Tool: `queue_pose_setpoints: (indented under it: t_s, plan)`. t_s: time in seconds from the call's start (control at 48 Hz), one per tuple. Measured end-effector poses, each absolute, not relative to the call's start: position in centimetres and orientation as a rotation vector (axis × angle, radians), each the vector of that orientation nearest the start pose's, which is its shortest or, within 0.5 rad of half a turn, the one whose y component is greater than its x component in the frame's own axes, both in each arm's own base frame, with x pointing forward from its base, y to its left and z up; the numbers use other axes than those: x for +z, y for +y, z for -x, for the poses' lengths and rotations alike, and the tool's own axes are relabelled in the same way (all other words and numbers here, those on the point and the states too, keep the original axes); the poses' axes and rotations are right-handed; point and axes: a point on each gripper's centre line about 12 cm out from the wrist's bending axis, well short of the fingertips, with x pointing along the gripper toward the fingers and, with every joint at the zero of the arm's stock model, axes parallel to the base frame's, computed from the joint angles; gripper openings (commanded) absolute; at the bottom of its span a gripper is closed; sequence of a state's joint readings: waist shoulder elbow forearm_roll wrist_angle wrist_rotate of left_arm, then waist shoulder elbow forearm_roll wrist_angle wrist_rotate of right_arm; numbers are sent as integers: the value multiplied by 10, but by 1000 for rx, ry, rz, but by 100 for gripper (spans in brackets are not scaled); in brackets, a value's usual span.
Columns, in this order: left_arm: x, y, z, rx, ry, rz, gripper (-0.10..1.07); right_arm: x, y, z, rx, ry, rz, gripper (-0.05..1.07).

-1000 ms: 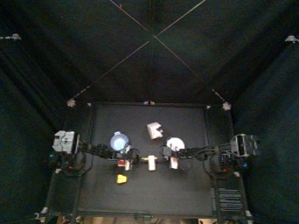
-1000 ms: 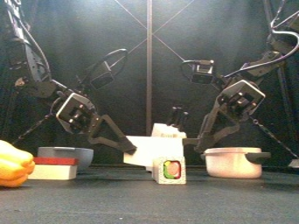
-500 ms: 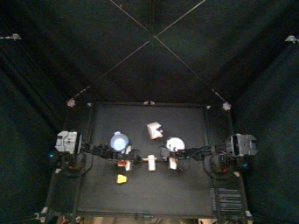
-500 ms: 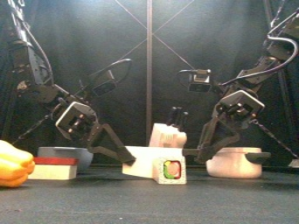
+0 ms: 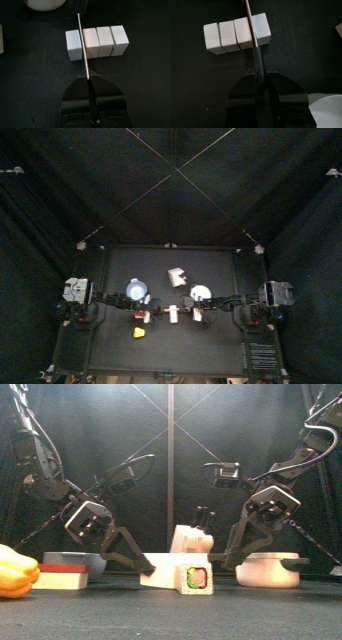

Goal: Cut sushi roll

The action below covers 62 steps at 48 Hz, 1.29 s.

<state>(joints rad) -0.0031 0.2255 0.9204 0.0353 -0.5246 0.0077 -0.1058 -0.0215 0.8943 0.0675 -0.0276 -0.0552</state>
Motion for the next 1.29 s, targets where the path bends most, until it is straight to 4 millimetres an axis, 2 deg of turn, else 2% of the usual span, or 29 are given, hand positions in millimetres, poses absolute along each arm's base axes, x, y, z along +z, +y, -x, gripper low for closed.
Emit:
queue_pose_setpoints:
  t_s: [0.542,0.771,0.958,1.125,1.292]
  plan:
    - [70,18,-345,25,610,-18,21,113,-56,-326,-163,832,-77,40]
    - [76,19,-344,22,601,-26,21,116,-58,-329,-166,825,-74,40]
    - [90,17,-343,11,565,-37,21,127,-54,-330,-144,795,-42,40]
    - [105,6,-341,-18,528,-49,21,141,-43,-328,-109,756,-12,40]
    - [110,0,-341,-37,512,-55,21,149,-36,-327,-91,730,-1,40]
